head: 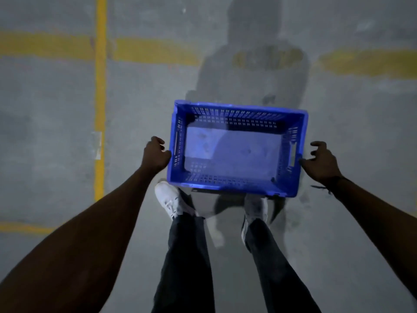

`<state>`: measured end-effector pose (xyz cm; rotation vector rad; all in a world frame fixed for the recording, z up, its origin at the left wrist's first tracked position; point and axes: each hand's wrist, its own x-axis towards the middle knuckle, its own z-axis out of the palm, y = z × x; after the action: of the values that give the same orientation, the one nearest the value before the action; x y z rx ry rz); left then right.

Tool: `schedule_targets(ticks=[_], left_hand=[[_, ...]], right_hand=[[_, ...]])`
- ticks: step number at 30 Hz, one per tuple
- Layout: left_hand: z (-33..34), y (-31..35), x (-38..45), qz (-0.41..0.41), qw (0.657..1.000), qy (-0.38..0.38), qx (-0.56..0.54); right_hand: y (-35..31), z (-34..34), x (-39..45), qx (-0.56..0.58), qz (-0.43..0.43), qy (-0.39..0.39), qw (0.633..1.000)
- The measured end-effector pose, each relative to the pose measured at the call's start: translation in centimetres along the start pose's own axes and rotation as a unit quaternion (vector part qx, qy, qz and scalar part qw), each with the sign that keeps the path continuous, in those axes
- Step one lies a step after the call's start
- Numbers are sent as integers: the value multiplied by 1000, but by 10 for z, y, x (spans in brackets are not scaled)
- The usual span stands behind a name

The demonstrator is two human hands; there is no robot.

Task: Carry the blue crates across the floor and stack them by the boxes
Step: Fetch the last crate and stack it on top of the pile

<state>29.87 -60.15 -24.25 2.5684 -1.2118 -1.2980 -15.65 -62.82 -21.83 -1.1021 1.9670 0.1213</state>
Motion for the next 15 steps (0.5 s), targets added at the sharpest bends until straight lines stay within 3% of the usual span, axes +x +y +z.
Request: schedule_targets(ticks=[4,7,15], left_hand=[[43,-16,59,-3,999,35,-9],[60,-19,81,-5,1000,14,-15],[46,-10,63,5,1000,-22,6]], right_hand=[[29,42,59,27,37,20,999],[39,58,82,68,72,0,995],[27,43,75,129,84,-49,987]])
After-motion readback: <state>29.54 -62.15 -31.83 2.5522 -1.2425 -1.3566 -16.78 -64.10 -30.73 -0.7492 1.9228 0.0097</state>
